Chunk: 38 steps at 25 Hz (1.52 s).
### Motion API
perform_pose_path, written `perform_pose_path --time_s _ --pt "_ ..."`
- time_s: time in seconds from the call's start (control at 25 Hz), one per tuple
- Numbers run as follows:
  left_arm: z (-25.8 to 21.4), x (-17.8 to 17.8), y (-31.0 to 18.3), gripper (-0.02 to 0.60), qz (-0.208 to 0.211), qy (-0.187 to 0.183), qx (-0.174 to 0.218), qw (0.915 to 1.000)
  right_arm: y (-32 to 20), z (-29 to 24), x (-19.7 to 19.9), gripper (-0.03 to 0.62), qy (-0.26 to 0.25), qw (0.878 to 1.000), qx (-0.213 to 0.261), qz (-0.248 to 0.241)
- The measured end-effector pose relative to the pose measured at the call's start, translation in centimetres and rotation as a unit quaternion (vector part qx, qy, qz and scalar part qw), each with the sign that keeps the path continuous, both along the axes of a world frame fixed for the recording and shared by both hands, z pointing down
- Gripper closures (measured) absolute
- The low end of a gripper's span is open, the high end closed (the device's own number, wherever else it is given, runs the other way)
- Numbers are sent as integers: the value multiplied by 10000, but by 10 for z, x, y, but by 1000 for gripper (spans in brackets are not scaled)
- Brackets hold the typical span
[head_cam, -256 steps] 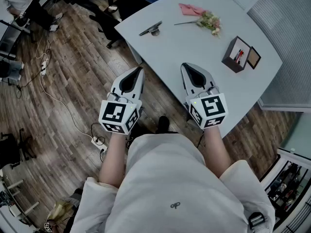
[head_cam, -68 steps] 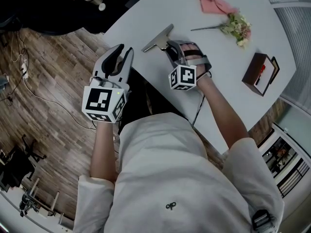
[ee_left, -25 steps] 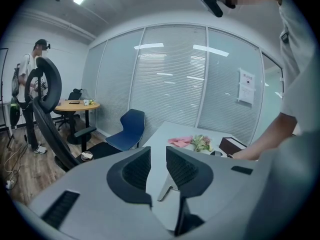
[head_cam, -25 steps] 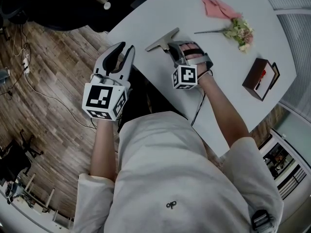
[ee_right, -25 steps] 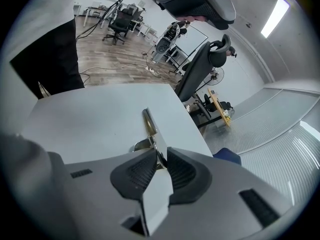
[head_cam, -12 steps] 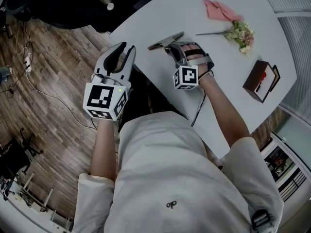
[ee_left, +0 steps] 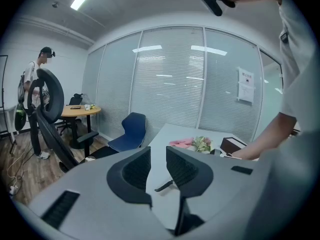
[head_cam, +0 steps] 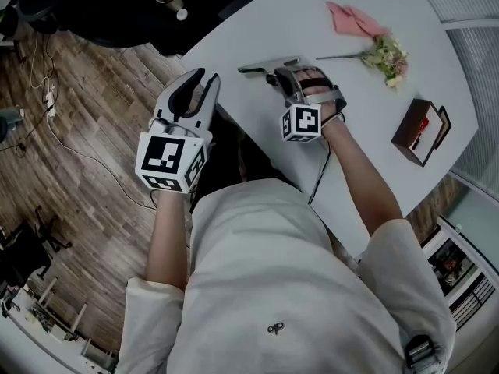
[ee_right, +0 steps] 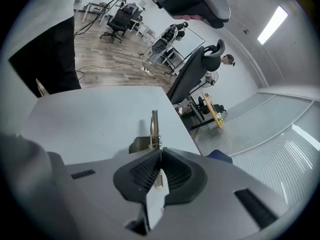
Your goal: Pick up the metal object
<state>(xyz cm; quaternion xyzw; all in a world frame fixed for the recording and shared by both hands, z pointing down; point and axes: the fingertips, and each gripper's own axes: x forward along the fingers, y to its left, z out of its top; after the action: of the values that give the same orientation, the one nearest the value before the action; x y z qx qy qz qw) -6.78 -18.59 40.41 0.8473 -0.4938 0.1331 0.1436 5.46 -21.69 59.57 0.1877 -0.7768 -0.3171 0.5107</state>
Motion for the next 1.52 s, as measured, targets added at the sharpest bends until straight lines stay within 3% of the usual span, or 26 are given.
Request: perform_pose_path --time_s 0.36,0.8,1.12,1.52 --pt "-8 -2 2 494 7 -55 53 10000 -2 -7 1 580 -166 9997 -62 191" --pt "-18 -3 3 494 101 -24 172 9998 -8 -38 5 580 -854 9927 -193 828" --pt "-26 -10 -5 494 387 50 275 9989 -13 -64 4 580 -1457 9778 -298 1474" --pt "-36 -23 -13 494 1031 144 371 9939 -8 -104 -3 580 -2228 9422 -336 2478"
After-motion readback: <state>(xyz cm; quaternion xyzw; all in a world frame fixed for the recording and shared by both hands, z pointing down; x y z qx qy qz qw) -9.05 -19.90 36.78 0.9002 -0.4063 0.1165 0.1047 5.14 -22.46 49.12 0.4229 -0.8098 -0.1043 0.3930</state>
